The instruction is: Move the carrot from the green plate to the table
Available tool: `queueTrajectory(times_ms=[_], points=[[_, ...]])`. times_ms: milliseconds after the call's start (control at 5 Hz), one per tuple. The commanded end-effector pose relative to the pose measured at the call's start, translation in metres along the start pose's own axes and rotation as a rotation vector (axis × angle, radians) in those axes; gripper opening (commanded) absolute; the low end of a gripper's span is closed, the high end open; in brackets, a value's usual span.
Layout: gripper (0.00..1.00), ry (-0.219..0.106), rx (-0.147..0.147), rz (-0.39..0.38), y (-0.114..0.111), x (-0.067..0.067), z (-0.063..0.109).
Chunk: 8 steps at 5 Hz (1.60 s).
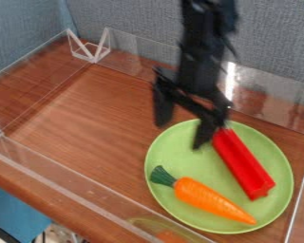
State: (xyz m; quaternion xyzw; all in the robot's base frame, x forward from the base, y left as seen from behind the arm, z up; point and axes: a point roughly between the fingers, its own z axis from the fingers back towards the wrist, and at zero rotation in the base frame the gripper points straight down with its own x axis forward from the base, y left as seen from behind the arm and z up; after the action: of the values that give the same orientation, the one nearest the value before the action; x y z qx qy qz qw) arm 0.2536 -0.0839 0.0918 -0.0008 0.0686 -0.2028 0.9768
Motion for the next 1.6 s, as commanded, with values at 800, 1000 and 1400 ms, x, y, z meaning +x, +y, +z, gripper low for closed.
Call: queueTrajectory(times_ms=[800, 1000, 1400], points=[[1.00, -0.073, 0.052, -0.433, -0.010, -0.027, -0.050], [1.00, -0.072, 0.047, -0.381, -0.007, -0.030, -0.062], [0.00, -0.068, 0.042, -0.271, -0.010, -0.028, -0.074]])
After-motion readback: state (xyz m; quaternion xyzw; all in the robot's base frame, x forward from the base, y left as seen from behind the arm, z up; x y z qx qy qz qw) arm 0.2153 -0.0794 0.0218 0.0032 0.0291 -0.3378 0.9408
